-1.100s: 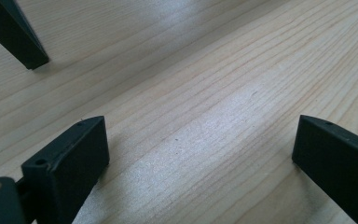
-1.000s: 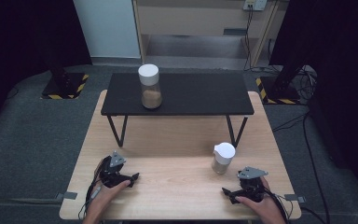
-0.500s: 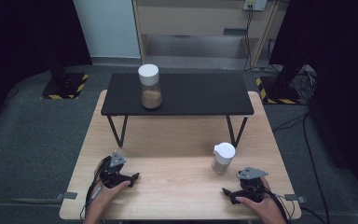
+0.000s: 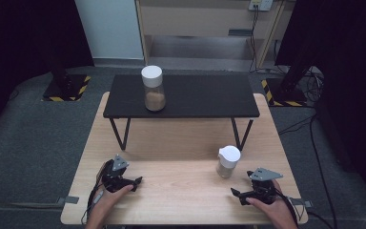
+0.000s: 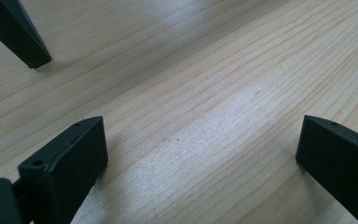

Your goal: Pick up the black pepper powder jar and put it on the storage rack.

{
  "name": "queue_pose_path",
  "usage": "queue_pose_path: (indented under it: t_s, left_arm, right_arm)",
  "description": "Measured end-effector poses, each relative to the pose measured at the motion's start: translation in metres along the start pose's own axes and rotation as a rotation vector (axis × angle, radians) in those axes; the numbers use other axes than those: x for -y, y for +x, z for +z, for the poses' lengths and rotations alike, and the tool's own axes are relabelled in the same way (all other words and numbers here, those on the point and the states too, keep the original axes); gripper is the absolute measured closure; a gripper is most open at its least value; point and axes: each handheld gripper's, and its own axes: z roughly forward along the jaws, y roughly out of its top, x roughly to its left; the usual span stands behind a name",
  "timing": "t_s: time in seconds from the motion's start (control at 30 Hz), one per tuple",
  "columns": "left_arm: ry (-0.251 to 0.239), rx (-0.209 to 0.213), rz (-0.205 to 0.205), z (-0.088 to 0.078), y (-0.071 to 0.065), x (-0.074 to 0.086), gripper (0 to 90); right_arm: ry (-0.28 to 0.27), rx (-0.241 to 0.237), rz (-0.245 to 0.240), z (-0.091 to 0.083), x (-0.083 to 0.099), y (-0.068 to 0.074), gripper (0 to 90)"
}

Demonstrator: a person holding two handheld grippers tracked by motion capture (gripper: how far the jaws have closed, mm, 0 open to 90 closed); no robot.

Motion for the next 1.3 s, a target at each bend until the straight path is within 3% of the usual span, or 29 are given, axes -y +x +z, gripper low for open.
queue_pose_path:
  t_s: [0.9,1.3]
  left_arm:
    - [0.001,-0.001,0.000,0.000,0.000,0.000,0.7]
    - [0.000,0.000,0.000,0.000,0.000,0.000,0.7]
  right_arm:
    - [-0.016,-0.012,-0.016,0.010,-0.022,-0.003,7.5]
    - [-0.015,-0.006,0.000,0.013,-0.030,-0.007,7.6]
